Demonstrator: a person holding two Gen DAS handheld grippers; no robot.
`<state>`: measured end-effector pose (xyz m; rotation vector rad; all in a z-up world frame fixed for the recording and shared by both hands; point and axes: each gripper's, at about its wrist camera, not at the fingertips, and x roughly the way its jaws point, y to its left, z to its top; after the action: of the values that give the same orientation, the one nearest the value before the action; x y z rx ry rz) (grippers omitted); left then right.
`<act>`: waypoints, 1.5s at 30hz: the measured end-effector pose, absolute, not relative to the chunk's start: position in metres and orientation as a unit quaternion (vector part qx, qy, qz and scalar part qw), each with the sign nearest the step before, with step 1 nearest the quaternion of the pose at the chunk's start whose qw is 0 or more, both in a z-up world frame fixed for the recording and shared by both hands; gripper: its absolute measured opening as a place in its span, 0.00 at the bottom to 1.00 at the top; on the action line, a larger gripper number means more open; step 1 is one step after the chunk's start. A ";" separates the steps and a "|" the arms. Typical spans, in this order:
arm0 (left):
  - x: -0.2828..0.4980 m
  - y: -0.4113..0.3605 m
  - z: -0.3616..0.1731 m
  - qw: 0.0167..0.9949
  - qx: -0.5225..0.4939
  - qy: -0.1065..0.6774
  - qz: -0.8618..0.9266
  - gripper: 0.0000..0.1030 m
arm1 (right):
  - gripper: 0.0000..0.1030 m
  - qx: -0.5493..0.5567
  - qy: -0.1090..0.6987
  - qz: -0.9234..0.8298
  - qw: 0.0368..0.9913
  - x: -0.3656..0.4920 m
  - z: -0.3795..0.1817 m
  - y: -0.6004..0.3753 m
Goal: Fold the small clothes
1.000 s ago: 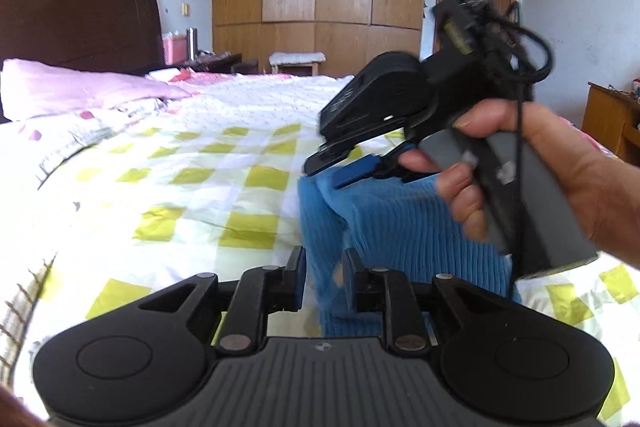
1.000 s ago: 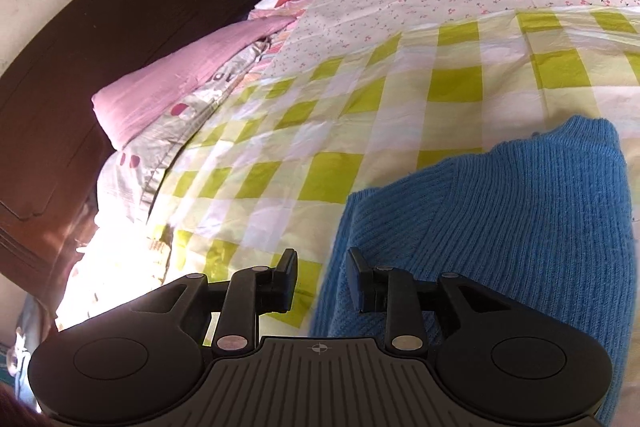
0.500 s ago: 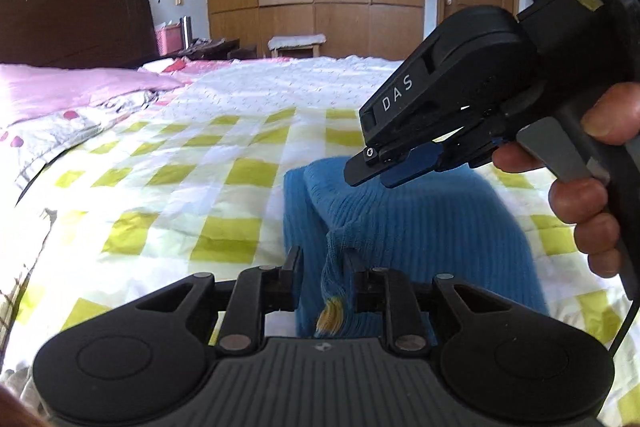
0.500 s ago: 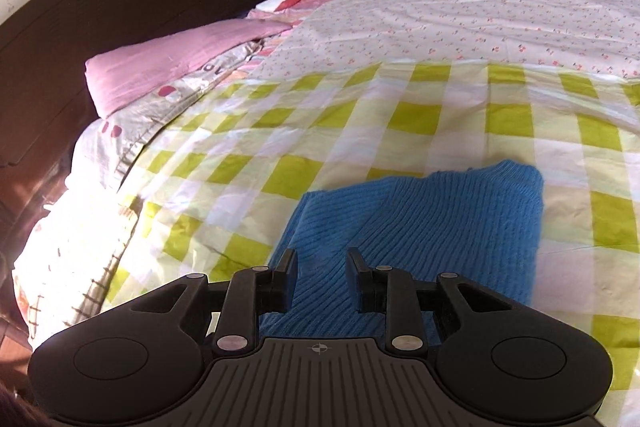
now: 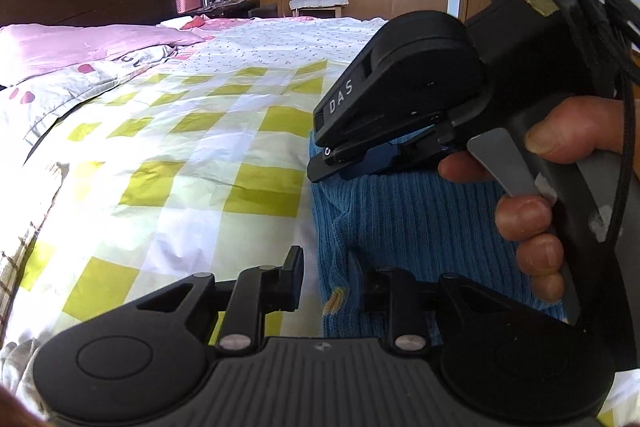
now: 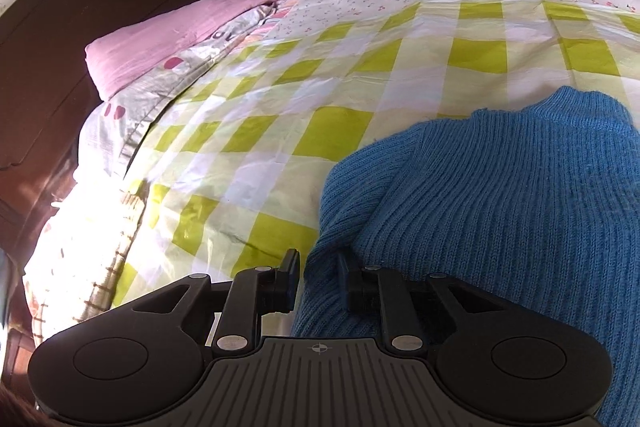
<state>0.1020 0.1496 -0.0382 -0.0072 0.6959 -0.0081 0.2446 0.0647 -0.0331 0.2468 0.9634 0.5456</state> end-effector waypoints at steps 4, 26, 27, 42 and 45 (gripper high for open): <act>0.100 0.147 -0.039 0.941 0.005 0.338 -0.006 0.32 | 0.22 0.121 0.441 0.260 0.850 0.235 -0.012 0.053; 0.119 0.140 -0.026 0.947 -0.041 0.317 -0.046 0.38 | 0.68 0.156 0.412 0.190 0.877 0.168 -0.019 -0.085; 0.122 0.143 -0.032 0.942 -0.044 0.328 -0.048 0.44 | 0.69 0.168 0.419 0.192 0.871 0.171 -0.024 -0.085; 0.129 0.163 -0.040 0.925 -0.114 0.350 -0.095 0.49 | 0.73 0.216 0.431 0.211 0.850 0.188 -0.053 -0.071; 0.129 0.162 -0.041 0.922 -0.115 0.358 -0.094 0.48 | 0.66 0.202 0.431 0.203 0.856 0.186 -0.052 -0.064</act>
<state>0.1285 0.1623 -0.0412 -0.2370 0.7358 -0.1936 0.1864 -0.0635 -0.0519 0.4251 0.9069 0.4263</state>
